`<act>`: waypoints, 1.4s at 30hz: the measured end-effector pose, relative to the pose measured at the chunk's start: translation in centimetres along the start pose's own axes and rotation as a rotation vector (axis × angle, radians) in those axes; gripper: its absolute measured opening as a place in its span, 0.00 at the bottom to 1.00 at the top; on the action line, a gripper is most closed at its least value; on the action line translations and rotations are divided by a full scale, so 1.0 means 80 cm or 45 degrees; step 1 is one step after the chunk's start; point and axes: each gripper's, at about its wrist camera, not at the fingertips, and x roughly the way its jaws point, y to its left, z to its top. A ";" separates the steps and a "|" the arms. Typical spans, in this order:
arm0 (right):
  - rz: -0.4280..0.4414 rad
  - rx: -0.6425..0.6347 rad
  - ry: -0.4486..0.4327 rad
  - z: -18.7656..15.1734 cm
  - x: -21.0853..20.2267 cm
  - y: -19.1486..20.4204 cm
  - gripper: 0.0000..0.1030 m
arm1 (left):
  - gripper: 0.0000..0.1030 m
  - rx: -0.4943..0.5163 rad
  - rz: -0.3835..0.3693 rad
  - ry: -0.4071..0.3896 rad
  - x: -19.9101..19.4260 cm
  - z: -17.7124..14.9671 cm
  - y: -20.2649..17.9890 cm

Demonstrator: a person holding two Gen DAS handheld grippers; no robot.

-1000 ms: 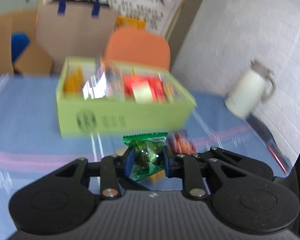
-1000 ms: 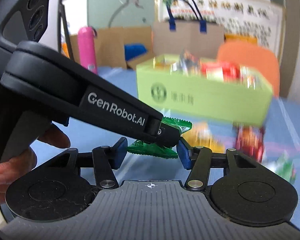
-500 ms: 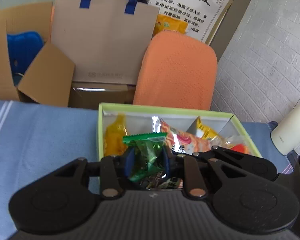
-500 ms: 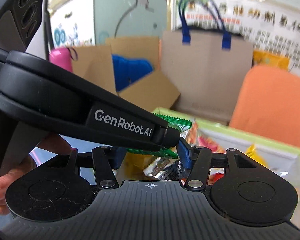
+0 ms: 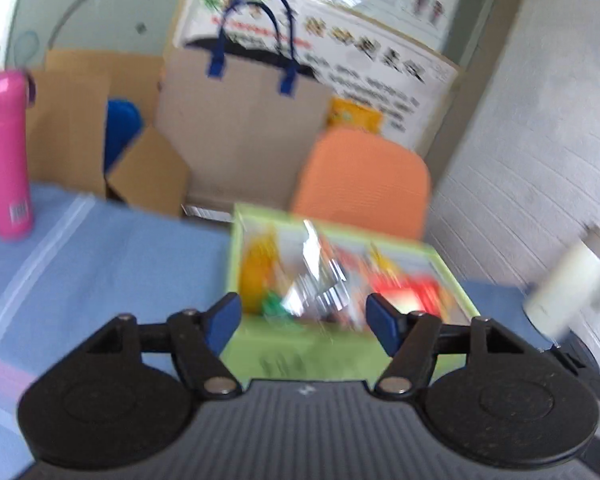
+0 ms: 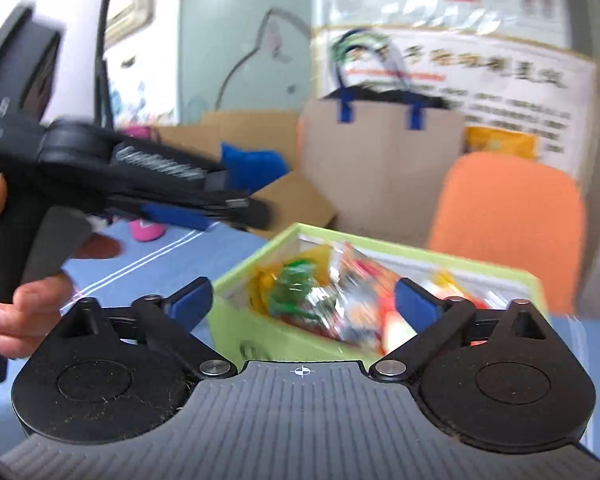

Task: Organize snacks
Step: 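Reach the left tool to the green pea snack bag and grasp it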

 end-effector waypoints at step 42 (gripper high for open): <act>-0.226 0.297 0.307 -0.177 -0.110 -0.111 0.83 | 0.66 0.408 -0.489 0.736 0.146 -0.146 -0.267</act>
